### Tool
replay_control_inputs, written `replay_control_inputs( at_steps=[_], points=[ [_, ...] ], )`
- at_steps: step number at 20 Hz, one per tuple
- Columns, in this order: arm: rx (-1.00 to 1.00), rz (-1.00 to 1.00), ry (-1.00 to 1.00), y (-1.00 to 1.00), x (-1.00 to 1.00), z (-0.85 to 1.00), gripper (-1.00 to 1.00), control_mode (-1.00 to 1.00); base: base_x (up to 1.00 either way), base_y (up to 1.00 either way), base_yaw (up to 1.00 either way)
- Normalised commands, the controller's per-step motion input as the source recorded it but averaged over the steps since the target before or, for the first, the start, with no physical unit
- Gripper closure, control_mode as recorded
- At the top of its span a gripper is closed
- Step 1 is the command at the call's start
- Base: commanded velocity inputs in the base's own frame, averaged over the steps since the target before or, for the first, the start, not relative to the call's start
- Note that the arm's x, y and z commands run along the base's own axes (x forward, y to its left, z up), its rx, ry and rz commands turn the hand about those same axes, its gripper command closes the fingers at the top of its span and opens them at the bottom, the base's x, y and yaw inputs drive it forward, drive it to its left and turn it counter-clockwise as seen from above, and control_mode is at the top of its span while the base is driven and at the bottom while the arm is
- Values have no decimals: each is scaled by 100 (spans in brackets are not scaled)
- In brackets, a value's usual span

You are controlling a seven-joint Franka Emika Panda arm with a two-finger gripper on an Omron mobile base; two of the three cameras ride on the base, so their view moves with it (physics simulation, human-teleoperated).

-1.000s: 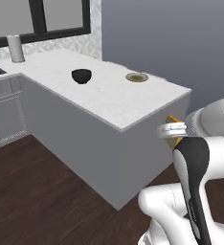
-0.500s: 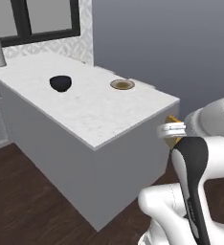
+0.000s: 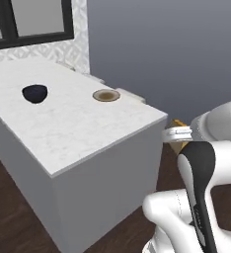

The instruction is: Start the toaster. Once the lever pops up, take the bread to the plate on the dining counter.

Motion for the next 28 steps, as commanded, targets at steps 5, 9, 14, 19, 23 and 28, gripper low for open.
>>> replay_control_inputs(
  at_steps=[5,9,14,19,23,28],
  points=[
    [0,0,0,0,0,0,100,100,31,-100,27],
    [0,0,0,0,0,0,100,100,31,-100,29],
    [0,0,0,0,0,0,100,100,32,-100,31],
    [0,0,0,0,0,0,100,100,18,-100,30],
    [0,0,0,0,0,0,100,100,5,-100,30],
    [0,0,0,0,0,0,100,100,0,-100,21]
  ],
)
